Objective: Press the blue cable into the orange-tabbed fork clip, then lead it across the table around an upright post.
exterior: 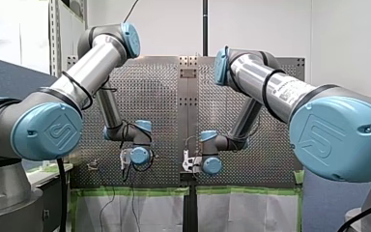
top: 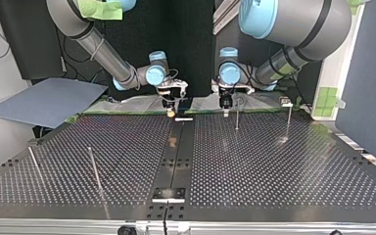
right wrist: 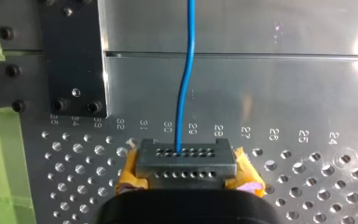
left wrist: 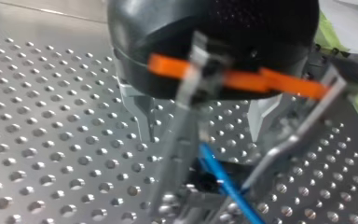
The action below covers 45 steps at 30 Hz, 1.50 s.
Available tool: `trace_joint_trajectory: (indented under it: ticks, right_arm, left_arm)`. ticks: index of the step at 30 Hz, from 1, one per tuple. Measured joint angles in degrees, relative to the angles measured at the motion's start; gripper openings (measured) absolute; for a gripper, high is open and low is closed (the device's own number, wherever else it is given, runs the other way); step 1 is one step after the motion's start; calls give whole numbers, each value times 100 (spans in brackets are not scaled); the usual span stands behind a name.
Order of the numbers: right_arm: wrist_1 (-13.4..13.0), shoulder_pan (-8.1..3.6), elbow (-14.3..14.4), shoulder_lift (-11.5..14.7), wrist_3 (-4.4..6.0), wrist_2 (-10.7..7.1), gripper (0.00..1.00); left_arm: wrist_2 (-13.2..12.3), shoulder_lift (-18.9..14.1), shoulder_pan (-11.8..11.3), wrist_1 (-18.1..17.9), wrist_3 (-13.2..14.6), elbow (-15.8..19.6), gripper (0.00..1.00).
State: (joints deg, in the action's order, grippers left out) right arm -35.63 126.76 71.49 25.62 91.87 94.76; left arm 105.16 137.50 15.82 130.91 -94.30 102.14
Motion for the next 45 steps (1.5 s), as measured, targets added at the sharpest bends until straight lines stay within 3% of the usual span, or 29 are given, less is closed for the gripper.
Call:
trace_joint_trajectory:
  ticks: [6,28,30,31,32,33,35,36,38,45]
  right_arm:
    - [1,8,-2,0,0,-1,0]
    - [97,10,0,0,-1,-1,0]
    - [98,6,0,0,-1,-1,0]
    - [98,5,0,-1,-1,0,0]
    - [98,4,0,-1,-1,0,0]
    - [98,4,1,0,-1,0,0]
    - [98,3,0,0,-1,-1,0]
    - [98,3,-1,0,-1,-1,0]
    - [98,3,-1,0,-1,0,0]
    - [94,2,-7,1,0,0,0]
  left_arm:
    - [6,81,2,77,-29,-169,100]
    - [-22,71,-44,62,-50,-189,100]
    - [-23,71,-37,43,-53,-189,94]
    - [-24,71,-32,31,-58,-189,84]
    - [-28,71,-28,15,-65,-190,68]
    - [-37,71,-23,-5,-73,-192,68]
    - [-48,70,-15,-33,-80,-191,36]
    - [-48,70,-8,-51,-83,-190,36]
    - [-35,69,6,-70,-84,-190,0]
    - [238,71,55,-116,-172,-190,0]
